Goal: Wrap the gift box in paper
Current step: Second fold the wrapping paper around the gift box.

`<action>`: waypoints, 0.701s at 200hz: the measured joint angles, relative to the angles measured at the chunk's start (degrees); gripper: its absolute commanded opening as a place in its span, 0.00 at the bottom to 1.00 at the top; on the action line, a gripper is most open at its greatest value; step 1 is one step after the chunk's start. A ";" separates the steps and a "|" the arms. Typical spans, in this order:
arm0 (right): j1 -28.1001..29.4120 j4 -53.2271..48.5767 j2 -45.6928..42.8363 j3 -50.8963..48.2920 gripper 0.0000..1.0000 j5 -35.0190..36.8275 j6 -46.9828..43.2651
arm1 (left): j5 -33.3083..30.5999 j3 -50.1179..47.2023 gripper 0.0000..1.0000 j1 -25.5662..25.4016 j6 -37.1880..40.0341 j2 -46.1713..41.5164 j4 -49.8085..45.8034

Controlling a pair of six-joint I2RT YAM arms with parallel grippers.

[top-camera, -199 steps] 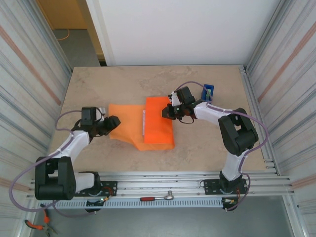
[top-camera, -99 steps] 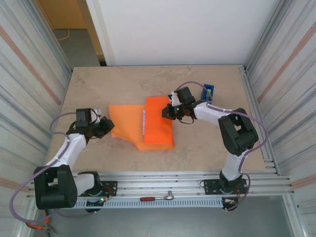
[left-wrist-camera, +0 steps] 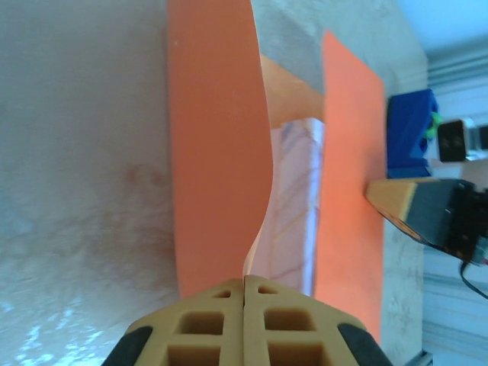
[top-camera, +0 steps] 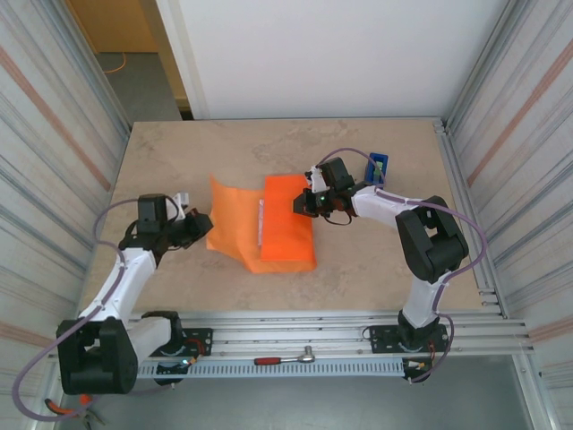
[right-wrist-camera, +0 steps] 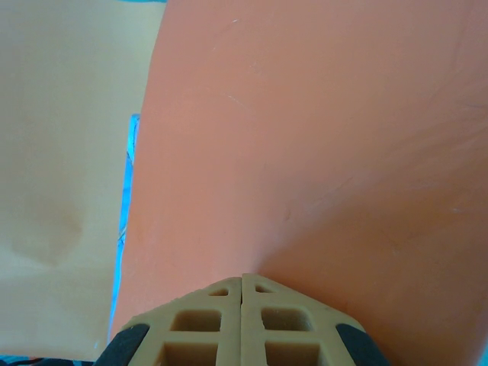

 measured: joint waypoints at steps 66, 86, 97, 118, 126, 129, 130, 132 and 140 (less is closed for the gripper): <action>0.00 0.31 0.00 -0.11 0.00 -0.17 0.02 | -1.20 4.98 0.00 -16.24 -4.37 1.22 4.44; 0.02 0.31 0.00 -0.11 0.00 -0.17 0.02 | -2.38 7.23 0.00 -21.64 -6.21 4.37 6.58; 0.04 0.33 0.00 -0.11 0.00 -0.15 0.02 | -3.04 8.37 0.00 -24.59 -7.13 6.78 7.85; 0.11 0.42 0.00 -0.11 0.00 -0.13 0.07 | -4.09 10.86 0.00 -29.46 -8.68 12.55 9.81; 0.13 0.50 0.02 -0.11 0.00 -0.13 0.07 | -4.55 11.82 0.00 -31.10 -9.09 14.99 10.73; 0.15 0.52 0.02 -0.11 0.00 -0.13 0.09 | -4.74 12.31 0.00 -31.85 -9.25 16.13 10.95; 0.15 0.52 0.02 -0.13 0.00 -0.15 0.09 | -4.79 12.41 0.00 -31.98 -9.29 16.31 10.99; 0.15 0.52 0.02 -0.11 0.00 -0.13 0.13 | -4.87 12.70 0.00 -32.37 -9.46 16.92 11.10; 0.15 0.55 0.02 -0.11 0.00 -0.11 0.15 | -5.14 13.99 0.00 -33.99 -9.79 19.69 11.65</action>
